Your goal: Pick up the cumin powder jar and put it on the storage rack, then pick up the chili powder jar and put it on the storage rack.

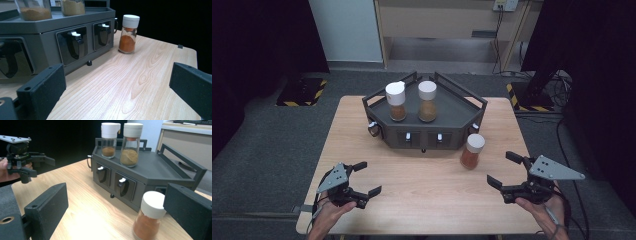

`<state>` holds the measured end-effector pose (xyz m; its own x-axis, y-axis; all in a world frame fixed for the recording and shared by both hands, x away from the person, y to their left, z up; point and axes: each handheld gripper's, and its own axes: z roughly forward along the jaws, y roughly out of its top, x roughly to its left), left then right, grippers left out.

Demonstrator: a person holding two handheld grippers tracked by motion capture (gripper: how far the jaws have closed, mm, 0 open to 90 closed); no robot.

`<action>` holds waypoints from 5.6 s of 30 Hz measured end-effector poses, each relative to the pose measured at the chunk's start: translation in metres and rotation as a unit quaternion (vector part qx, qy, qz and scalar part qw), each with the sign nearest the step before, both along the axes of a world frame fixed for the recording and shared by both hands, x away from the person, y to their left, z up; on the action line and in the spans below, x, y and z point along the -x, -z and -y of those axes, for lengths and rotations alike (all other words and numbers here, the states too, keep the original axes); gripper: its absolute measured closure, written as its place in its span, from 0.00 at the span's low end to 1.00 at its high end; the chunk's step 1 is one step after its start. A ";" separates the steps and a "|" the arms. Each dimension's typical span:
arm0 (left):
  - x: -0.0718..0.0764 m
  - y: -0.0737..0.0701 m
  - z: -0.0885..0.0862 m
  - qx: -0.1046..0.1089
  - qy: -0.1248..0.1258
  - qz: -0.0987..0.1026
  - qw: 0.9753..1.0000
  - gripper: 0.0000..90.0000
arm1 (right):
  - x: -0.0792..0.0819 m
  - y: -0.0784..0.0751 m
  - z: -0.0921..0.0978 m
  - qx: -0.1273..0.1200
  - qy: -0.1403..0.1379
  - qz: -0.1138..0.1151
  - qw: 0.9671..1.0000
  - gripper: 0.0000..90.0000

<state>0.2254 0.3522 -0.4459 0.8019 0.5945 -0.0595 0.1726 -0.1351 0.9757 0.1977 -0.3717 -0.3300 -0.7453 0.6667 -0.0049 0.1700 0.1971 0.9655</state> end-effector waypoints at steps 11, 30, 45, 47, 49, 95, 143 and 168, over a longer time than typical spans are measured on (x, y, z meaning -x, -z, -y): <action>0.000 0.000 0.000 -0.001 0.001 0.001 1.000 0.00 | 0.004 0.014 0.004 0.011 0.023 -0.007 1.000 0.07; 0.000 0.000 0.000 0.000 0.002 0.002 1.000 0.00 | 0.008 0.040 0.010 0.016 0.056 -0.025 0.998 0.07; 0.000 0.001 0.000 0.001 0.000 0.002 1.000 0.00 | 0.009 0.061 0.014 0.013 0.071 -0.036 0.997 0.08; 0.000 0.001 0.000 0.001 0.000 0.001 1.000 0.00 | 0.009 0.063 0.014 0.014 0.073 -0.035 0.997 0.08; 0.000 0.001 0.000 0.001 0.000 0.002 1.000 0.00 | 0.010 0.065 0.013 0.016 0.074 -0.034 0.997 0.08; 0.000 0.001 -0.001 0.006 0.002 0.004 1.000 0.00 | 0.006 0.078 0.021 0.011 0.081 -0.042 0.996 0.08; 0.007 -0.002 -0.005 0.001 -0.025 -0.009 1.000 0.00 | -0.014 0.033 0.031 -0.028 0.051 -0.051 0.997 0.03; 0.012 -0.007 -0.009 -0.013 -0.040 -0.033 0.999 0.00 | -0.077 0.006 0.008 -0.008 0.036 -0.066 0.997 0.04</action>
<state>0.2132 0.3610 -0.4388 0.7471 0.6580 -0.0944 0.2483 -0.1444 0.9579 0.2746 -0.3793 -0.3362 -0.6889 0.7178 0.1009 0.3085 0.1644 0.9369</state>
